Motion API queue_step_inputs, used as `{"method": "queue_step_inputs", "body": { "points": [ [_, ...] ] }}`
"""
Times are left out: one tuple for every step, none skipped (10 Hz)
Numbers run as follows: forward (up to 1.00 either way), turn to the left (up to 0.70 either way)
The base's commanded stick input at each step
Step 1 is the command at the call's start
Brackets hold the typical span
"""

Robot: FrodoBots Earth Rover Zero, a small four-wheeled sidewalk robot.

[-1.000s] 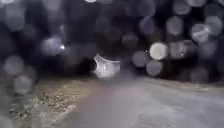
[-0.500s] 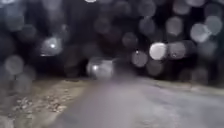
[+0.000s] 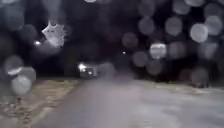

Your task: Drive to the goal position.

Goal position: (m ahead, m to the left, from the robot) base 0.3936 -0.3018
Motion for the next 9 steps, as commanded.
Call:
{"method": "queue_step_inputs", "body": {
  "points": [
    [0.0,-0.45],
    [0.0,-0.45],
    [0.0,-0.45],
    [0.0,-0.45],
    [0.0,-0.45],
    [0.0,-0.45],
    [0.0,-0.45],
    [0.0,-0.45],
    [0.0,-0.45]
  ]
}}
